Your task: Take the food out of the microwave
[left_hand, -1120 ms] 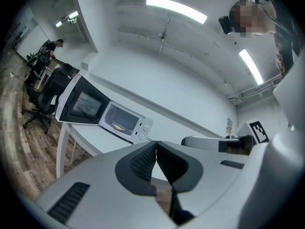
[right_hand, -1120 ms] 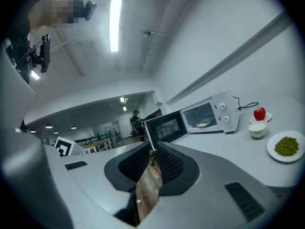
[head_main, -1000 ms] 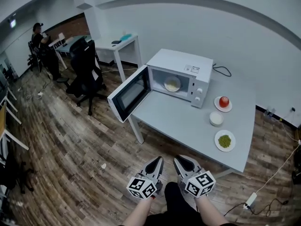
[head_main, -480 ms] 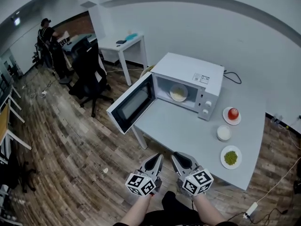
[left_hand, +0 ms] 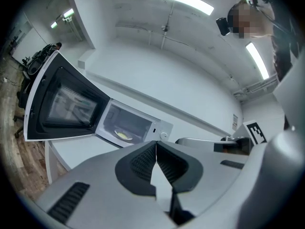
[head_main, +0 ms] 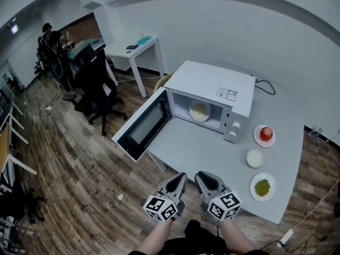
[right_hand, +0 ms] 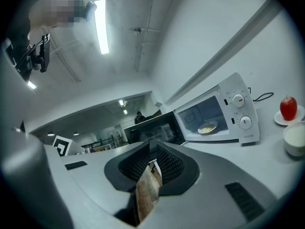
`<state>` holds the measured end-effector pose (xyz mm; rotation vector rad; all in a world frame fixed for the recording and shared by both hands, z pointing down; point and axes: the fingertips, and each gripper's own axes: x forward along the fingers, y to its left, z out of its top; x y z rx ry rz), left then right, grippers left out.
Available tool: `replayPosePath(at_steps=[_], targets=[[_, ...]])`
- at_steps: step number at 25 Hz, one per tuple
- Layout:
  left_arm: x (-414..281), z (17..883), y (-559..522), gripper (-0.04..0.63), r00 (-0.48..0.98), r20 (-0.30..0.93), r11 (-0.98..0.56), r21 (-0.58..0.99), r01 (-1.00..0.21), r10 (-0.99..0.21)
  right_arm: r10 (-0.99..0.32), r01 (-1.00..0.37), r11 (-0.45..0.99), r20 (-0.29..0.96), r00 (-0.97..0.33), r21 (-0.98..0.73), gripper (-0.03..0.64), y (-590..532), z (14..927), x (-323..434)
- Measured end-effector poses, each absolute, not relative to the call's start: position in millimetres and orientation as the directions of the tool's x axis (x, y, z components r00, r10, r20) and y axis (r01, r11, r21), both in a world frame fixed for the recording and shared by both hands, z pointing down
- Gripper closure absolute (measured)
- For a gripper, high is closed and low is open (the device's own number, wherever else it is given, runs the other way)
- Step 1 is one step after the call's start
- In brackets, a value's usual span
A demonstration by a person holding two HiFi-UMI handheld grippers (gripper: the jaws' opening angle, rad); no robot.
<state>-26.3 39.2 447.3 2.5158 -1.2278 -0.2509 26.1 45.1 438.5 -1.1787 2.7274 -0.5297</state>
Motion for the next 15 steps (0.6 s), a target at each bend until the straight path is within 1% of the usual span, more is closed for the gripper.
replayPosePath(at_steps=[6,15], targets=[[-15.9,453.1,11.9,0.584,0.630,-0.002,-0.587,0.364,-0.723,-0.777,-0.726,-0.681,0.628,0.032,-0.687,-0.375,0.555,16.1,446.3,29.0],[-26.2,460.6,-14.0,0.584,0.602,-0.002,-0.560,0.372,-0.741,-0.798,-0.719,-0.677,0.630,0.044,-0.694,-0.380,0.555,-6.0,452.8,27.9]])
